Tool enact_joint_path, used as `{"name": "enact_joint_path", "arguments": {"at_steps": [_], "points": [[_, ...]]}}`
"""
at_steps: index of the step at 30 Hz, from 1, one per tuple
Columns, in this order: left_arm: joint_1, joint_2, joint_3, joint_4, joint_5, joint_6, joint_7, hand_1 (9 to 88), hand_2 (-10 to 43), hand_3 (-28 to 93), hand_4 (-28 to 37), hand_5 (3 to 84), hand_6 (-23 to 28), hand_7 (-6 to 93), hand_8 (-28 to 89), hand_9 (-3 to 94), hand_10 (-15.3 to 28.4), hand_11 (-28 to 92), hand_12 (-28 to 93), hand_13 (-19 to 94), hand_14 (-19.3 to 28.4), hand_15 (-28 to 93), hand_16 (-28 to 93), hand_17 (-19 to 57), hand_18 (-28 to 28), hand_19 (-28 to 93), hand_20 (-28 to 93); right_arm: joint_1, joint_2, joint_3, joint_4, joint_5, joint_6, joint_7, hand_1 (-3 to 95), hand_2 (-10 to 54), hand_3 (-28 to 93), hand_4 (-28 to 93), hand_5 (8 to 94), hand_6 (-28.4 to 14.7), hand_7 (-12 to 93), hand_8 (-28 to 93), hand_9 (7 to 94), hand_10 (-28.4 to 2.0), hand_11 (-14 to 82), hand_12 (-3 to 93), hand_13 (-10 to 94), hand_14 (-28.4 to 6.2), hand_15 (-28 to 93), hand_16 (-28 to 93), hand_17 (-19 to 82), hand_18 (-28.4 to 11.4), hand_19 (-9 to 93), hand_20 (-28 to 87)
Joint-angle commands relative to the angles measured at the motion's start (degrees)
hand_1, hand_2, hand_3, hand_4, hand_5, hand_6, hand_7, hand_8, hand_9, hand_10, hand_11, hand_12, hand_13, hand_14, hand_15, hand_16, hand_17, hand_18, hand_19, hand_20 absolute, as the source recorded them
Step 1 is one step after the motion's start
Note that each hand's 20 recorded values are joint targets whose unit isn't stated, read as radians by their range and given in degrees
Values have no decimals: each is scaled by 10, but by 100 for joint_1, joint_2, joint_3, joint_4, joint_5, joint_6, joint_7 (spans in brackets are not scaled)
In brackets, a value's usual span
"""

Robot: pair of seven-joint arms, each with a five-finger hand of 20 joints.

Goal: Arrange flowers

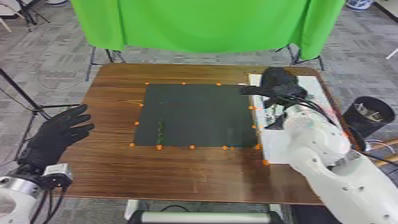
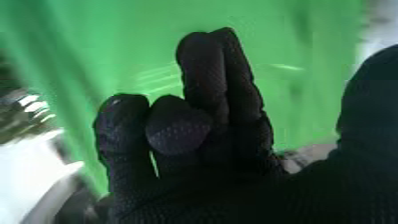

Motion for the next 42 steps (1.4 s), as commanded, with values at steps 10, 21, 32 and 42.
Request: {"name": "enact_joint_path", "arguments": {"at_steps": [10, 21, 32, 42], "points": [[250, -33, -37, -69, -98, 104, 103, 252, 15, 702, -266, 306, 42, 190, -108, 270, 131, 219, 137, 227, 172, 340, -20, -94, 229, 460, 62, -2769, 1075, 2632, -677, 98, -1474, 1249, 101, -39, 755, -235, 592, -66, 257, -108, 729, -147, 208, 192, 676, -103, 839, 360, 411, -226, 932, 405], [170, -72, 15, -34, -60, 38, 23, 252, 15, 702, -266, 306, 42, 190, -107, 269, 131, 220, 136, 228, 172, 341, -20, -93, 229, 460, 62, -3149, 848, 2684, -661, 196, -1643, 1432, 179, -94, 796, -257, 597, -56, 234, -107, 690, -142, 145, 147, 681, -91, 803, 336, 409, -225, 932, 368], [194, -113, 17, -46, -52, 48, 17, 252, 14, 704, -267, 305, 42, 190, -108, 269, 131, 220, 137, 228, 171, 341, -20, -93, 229, 460, 62, -3204, 966, 2248, -308, -151, -635, 1370, 285, -95, 834, -280, 643, -16, 315, -132, 766, -110, 226, 188, 706, -71, 817, 322, 424, -214, 932, 402], [201, -114, 20, -40, -58, 69, 14, 252, 15, 705, -268, 306, 42, 191, -108, 269, 131, 221, 136, 228, 171, 341, -20, -93, 229, 460, 62, -3201, 1016, 2186, -29, 12, 101, 993, 451, -95, 802, -283, 726, 13, 453, 65, 886, -56, 237, 366, 752, -52, 818, 329, 466, -204, 932, 440]]}}
